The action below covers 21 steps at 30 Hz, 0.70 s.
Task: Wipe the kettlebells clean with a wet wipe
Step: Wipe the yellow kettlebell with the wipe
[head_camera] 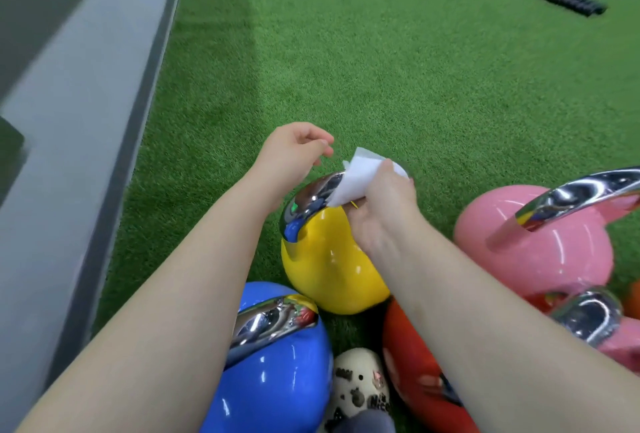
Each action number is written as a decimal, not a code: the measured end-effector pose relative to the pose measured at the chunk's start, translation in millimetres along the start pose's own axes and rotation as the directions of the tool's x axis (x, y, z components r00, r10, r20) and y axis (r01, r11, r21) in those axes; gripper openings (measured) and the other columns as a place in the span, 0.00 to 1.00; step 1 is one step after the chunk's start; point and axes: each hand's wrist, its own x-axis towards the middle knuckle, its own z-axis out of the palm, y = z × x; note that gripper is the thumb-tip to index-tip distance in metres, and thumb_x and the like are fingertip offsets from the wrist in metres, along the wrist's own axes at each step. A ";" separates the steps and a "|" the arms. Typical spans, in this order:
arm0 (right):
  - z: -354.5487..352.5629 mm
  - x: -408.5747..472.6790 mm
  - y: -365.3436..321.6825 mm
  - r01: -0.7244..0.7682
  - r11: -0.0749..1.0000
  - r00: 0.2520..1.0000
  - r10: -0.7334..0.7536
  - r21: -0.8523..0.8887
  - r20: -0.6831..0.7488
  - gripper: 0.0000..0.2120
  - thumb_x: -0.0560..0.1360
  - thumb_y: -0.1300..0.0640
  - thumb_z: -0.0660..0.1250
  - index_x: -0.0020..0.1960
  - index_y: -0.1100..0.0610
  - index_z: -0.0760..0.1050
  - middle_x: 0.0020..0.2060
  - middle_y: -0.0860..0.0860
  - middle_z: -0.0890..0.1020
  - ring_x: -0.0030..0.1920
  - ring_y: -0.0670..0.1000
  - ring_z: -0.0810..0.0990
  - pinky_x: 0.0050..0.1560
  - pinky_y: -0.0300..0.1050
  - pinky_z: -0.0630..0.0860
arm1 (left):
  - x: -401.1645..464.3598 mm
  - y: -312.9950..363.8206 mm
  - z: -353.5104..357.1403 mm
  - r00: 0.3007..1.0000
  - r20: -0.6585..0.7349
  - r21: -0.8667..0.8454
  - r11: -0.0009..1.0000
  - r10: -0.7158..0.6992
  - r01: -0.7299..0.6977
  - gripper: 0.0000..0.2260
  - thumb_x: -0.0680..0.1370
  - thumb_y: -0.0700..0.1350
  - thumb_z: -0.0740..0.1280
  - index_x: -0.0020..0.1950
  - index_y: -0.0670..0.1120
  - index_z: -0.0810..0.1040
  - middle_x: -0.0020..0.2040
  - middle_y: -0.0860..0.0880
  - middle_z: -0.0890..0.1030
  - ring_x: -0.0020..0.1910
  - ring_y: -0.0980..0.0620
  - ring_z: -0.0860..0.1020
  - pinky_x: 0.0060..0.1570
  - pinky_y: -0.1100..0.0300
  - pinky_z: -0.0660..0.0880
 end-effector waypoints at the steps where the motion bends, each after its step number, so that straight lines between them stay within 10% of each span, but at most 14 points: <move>1: 0.5 -2.6 10.7 0.039 0.999 0.999 -0.039 -0.037 0.002 0.21 0.82 0.50 0.52 0.70 0.61 0.61 0.66 0.57 0.71 0.65 0.57 0.72 0.67 0.53 0.67 | 1.1 -1.2 -1.7 1.000 -0.006 -0.004 1.000 -0.007 0.007 0.08 0.78 0.39 0.61 0.43 0.49 0.76 0.38 0.56 0.79 0.36 0.57 0.72 0.33 0.72 0.69; 6: -11.0 -23.4 48.5 0.267 0.873 0.958 -0.194 -0.408 0.212 0.13 0.80 0.48 0.54 0.58 0.55 0.67 0.49 0.48 0.76 0.49 0.44 0.75 0.48 0.27 0.69 | 4.1 -6.5 -8.9 0.995 0.071 0.140 0.989 -0.063 0.053 0.08 0.78 0.39 0.60 0.43 0.48 0.77 0.36 0.54 0.77 0.35 0.56 0.72 0.34 0.68 0.68; 10: -21.6 -22.0 72.2 0.458 0.626 0.885 -0.259 -0.631 0.386 0.12 0.77 0.50 0.62 0.37 0.53 0.67 0.31 0.46 0.70 0.35 0.44 0.69 0.43 0.33 0.67 | 4.3 -8.6 -11.0 0.992 0.079 0.156 0.984 -0.094 0.081 0.08 0.80 0.41 0.58 0.47 0.47 0.77 0.38 0.55 0.78 0.35 0.56 0.73 0.33 0.70 0.70; 14: -34.6 -4.3 80.5 0.579 0.125 0.800 -0.276 -0.806 0.532 0.11 0.76 0.46 0.62 0.44 0.54 0.73 0.59 0.54 0.78 0.72 0.51 0.61 0.74 0.48 0.45 | 6.4 -10.4 -12.5 0.995 0.046 0.148 0.985 -0.092 0.084 0.10 0.80 0.42 0.58 0.42 0.50 0.75 0.39 0.56 0.78 0.36 0.57 0.73 0.34 0.65 0.66; 18: -42.6 9.9 72.7 0.556 -0.375 0.730 -0.206 -0.742 0.652 0.17 0.77 0.43 0.59 0.55 0.53 0.77 0.71 0.51 0.66 0.76 0.52 0.47 0.73 0.51 0.40 | 7.4 -11.9 -12.3 0.995 0.045 0.158 0.984 -0.085 0.077 0.11 0.80 0.42 0.58 0.41 0.51 0.75 0.39 0.56 0.78 0.37 0.57 0.73 0.34 0.64 0.66; 21: -45.8 13.9 68.1 0.521 -0.552 0.702 -0.156 -0.651 0.695 0.16 0.77 0.44 0.59 0.58 0.50 0.76 0.72 0.52 0.62 0.76 0.55 0.47 0.73 0.53 0.39 | 8.9 -15.6 -11.7 0.995 0.035 0.229 0.970 -0.095 0.084 0.10 0.79 0.41 0.58 0.43 0.50 0.76 0.39 0.55 0.79 0.38 0.55 0.74 0.38 0.61 0.71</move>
